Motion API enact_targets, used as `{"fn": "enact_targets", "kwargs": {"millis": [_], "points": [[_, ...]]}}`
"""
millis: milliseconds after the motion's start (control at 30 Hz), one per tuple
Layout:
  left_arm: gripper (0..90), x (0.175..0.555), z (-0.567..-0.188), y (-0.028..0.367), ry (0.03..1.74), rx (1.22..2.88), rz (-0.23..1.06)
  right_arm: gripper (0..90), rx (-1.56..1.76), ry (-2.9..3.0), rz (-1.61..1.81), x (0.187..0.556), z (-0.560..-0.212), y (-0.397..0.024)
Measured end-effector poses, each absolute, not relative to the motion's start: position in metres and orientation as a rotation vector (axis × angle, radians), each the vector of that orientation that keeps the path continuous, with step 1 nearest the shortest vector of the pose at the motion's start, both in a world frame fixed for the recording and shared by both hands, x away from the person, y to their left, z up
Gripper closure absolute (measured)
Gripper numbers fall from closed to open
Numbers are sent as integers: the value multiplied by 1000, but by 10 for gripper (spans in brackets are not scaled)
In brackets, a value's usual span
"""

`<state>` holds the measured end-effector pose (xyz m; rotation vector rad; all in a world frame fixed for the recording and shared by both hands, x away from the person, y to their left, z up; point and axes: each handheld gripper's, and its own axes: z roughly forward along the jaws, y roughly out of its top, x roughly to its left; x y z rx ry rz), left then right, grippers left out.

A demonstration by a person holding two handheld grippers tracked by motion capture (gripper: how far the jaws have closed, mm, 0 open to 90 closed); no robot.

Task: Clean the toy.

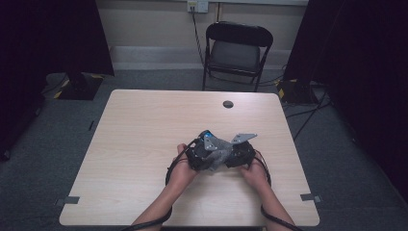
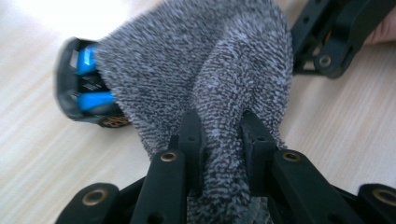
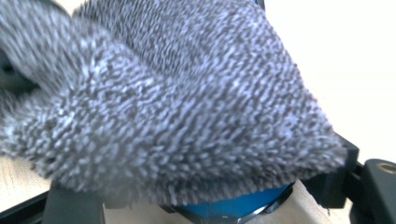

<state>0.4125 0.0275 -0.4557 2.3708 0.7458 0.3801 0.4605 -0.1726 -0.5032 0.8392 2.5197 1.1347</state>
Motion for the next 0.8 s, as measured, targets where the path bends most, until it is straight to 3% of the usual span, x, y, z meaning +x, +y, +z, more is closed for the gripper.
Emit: {"fn": "enact_targets", "kwargs": {"millis": [800], "points": [[735, 431, -452, 49, 841, 2363, 427, 254, 840, 2522, 1134, 460, -503, -173]]}}
